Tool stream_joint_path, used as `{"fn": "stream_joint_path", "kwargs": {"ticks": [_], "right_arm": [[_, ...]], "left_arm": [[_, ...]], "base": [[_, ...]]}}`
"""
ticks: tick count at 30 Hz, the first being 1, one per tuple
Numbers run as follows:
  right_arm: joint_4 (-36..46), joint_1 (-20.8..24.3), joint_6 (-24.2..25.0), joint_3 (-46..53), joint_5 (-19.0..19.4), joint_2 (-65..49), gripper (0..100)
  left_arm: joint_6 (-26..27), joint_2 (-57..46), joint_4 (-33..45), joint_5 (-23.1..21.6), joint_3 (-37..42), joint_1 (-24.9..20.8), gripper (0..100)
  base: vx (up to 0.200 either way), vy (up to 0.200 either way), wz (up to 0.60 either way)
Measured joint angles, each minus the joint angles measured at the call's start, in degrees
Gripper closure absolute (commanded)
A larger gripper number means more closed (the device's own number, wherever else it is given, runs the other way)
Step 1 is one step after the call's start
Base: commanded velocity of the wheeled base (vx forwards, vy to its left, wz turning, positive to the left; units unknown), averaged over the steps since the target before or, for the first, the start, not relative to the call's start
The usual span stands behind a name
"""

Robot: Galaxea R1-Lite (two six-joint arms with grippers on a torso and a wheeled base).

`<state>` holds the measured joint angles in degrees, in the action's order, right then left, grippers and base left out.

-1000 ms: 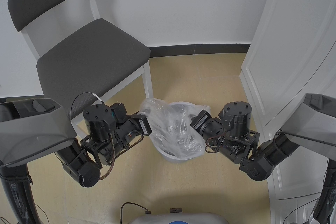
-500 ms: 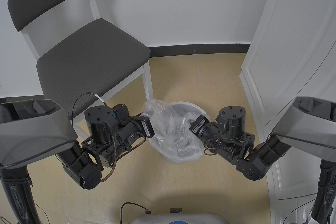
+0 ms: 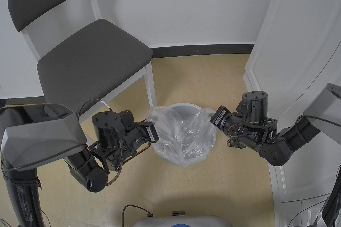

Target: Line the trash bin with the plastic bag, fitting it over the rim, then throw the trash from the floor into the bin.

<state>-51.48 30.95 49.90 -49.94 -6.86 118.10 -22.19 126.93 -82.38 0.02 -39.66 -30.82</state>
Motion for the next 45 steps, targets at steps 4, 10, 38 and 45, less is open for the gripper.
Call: {"fn": "stream_joint_path", "kwargs": {"ticks": [4, 10, 38, 45], "right_arm": [[0.20, -1.44, -0.33, -0.68, 1.01, 2.79, 100], [1.12, -3.04, -3.05, -1.01, 1.65, 4.55, 100], [3.17, -3.01, -11.47, 4.56, 1.72, -5.62, 100], [5.53, 0.07, -12.19, 6.07, 1.61, -10.50, 100]], "left_arm": [[-1.62, 2.23, -0.27, 0.35, -0.55, -2.34, 100], [-2.44, 5.88, -0.49, 0.63, -2.10, -4.12, 100], [-5.95, 12.59, 12.20, -0.02, -20.76, -6.30, 100], [-6.14, 16.65, 14.53, -0.12, -26.14, -7.38, 100]], "base": [[0.000, 0.000, 0.00], [0.000, 0.000, 0.00], [0.000, 0.000, 0.00], [0.000, 0.000, 0.00]]}}
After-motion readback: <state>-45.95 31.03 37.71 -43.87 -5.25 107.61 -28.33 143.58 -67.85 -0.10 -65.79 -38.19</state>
